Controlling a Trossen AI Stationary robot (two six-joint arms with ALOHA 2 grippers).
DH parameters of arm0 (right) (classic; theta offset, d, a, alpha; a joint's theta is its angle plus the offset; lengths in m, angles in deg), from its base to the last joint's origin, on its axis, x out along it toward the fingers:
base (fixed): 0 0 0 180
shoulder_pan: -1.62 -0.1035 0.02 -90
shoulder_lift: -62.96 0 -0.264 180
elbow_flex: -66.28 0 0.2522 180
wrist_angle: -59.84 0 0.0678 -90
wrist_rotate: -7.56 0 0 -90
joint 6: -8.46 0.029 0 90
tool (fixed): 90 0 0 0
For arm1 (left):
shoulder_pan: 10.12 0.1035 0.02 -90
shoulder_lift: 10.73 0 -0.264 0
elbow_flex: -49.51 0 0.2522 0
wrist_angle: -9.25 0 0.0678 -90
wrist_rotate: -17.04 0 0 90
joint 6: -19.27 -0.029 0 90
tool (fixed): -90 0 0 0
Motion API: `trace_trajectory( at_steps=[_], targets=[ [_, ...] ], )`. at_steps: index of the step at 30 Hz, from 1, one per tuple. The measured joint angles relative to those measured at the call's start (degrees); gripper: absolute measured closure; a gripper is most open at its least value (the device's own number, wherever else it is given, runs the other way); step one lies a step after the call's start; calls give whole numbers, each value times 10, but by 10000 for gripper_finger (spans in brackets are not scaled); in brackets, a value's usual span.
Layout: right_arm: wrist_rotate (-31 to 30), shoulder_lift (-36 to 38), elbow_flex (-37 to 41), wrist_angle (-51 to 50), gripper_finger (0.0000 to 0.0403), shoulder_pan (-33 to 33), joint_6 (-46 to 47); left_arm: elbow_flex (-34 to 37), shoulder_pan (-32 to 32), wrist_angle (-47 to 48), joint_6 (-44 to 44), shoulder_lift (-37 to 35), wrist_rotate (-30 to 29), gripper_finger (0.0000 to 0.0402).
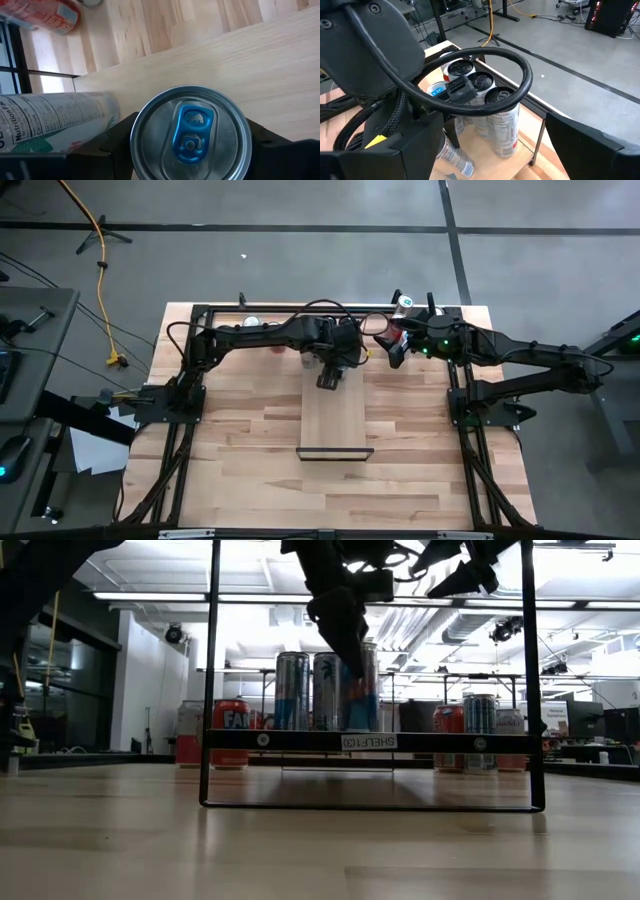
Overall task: Place canned beverage on shelf
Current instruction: Put the top left blue soda can on the shelf aligned with the other blue soda can
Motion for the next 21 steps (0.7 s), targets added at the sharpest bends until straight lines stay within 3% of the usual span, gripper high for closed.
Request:
trace_trajectory(
  at_steps=[14, 21],
  targets=[
    [0, 0, 0, 2, 64, 0, -1, 0, 0, 3, 0, 0, -2, 101],
    [0, 0, 0, 3, 64, 0, -1, -11, 0, 8, -5, 0, -2, 76]
  ],
)
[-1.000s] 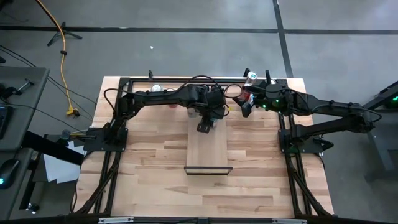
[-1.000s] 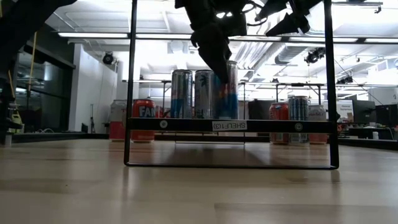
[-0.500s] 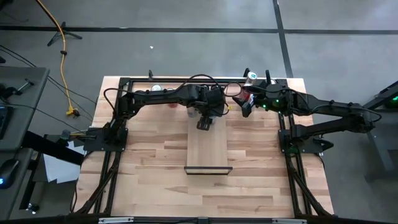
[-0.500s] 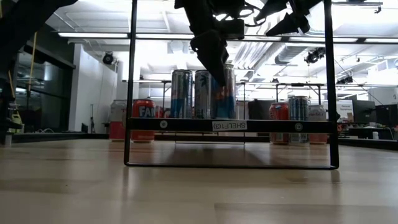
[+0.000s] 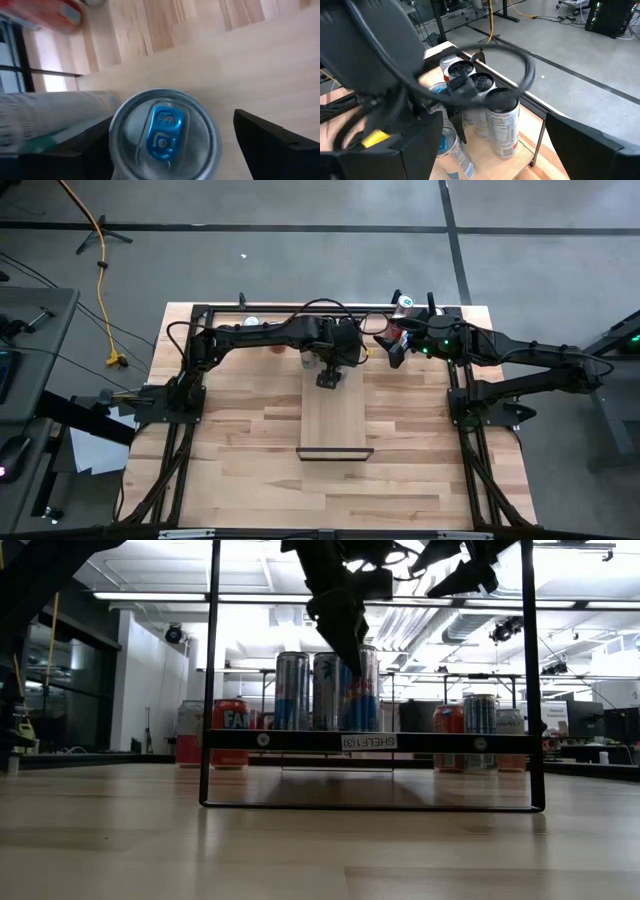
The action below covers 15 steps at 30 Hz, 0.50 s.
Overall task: Place canned beverage on shelf
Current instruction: Put the top left blue soda can on the shelf aligned with the other blue soda can
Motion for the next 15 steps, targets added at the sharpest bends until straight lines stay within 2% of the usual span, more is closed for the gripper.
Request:
trace_trajectory(
  at_steps=[10, 15],
  targets=[
    [0, 0, 0, 10, 64, 0, 0, -83, 2, 28, -27, -1, 15, 44],
    [0, 0, 0, 10, 64, 0, -2, -119, 3, 88, -28, -1, -24, 18]
  ],
)
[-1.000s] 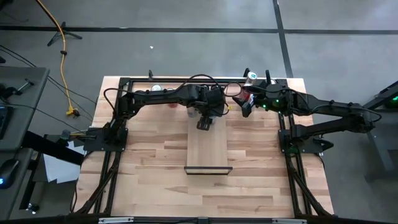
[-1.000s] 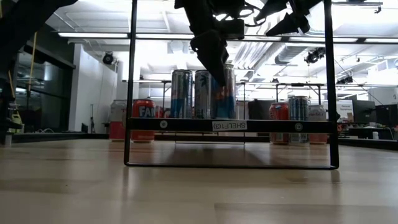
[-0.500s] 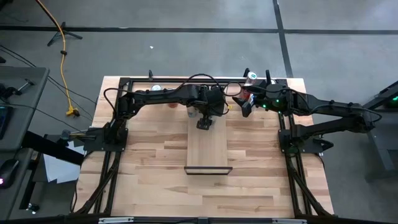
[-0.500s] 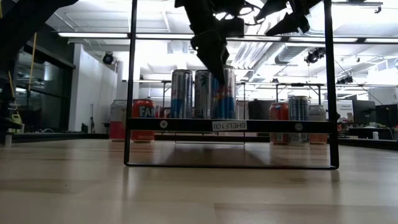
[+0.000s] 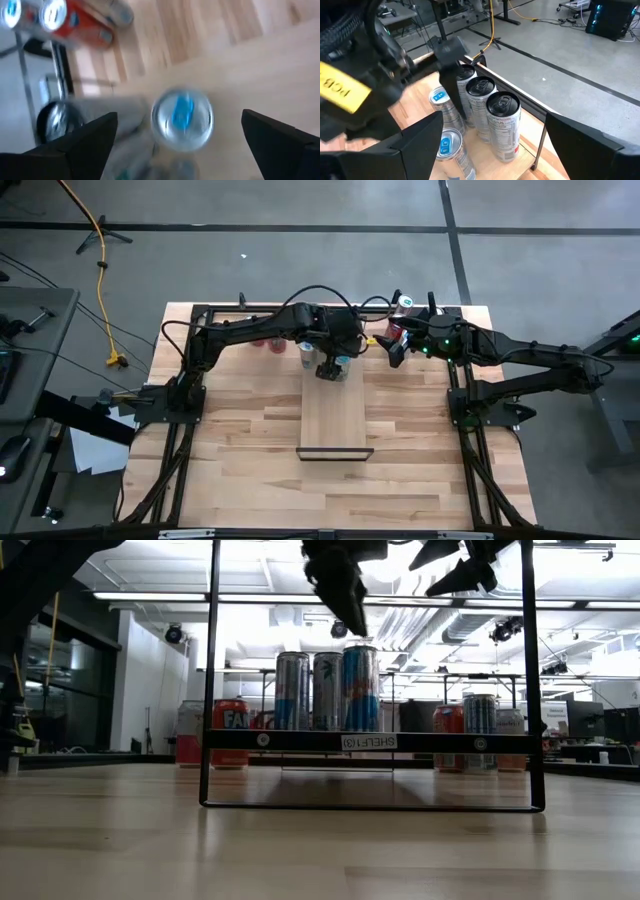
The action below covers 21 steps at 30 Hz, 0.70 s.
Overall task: Place canned beverage on shelf
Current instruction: Put the top left blue soda can on the shelf aligned with the other blue soda can
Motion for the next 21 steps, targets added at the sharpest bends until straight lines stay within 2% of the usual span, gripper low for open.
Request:
trace_trajectory(
  at_steps=[4, 8, 12, 15, 21],
  targets=[
    [0, 0, 0, 0, 64, 0, 2, -48, 8, 120, 55, -2, -2, 12],
    [26, -15, 0, 2, 64, 0, 1, -58, 27, 177, 151, -31, 82, 11],
    [122, -48, 0, 13, 64, 0, -35, -58, 40, 159, 182, -81, 150, 11],
    [168, -76, -6, 17, 64, 0, -65, -58, 42, 133, 185, -131, 151, 11],
    [208, -130, -44, 24, 64, 3, -158, -58, 50, 82, 233, -236, 147, 11]
  ],
)
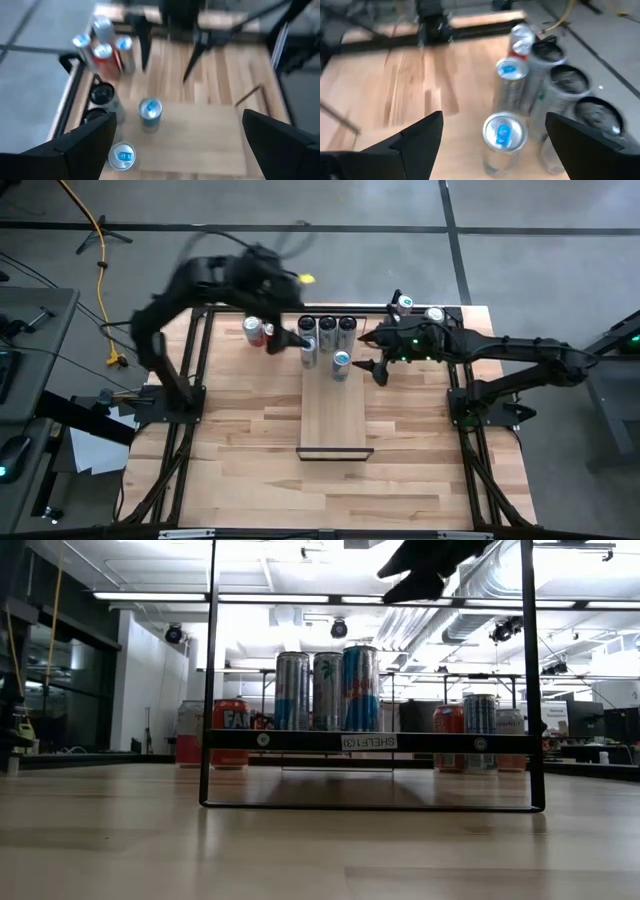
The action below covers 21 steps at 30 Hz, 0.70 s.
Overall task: Place canned beverage on shelf
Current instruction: Put the top left blue soda can on the shelf aligned with the other blue soda can
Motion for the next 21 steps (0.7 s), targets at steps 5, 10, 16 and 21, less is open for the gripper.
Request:
trace_trajectory(
  at_steps=[5, 10, 16, 21],
  targets=[
    [95, -57, -41, -44, 64, 32, -37, 1, -2, -5, 60, -53, -47, 11],
    [149, -128, -108, -114, 64, 65, -123, 1, -17, -2, 72, -76, -94, 11],
    [164, -208, -198, -218, 64, 88, -218, 2, -27, 19, 85, -76, -112, 11],
    [175, -258, -243, -261, 64, 91, -280, 2, -34, 41, 86, -72, -140, 11]
  ],
)
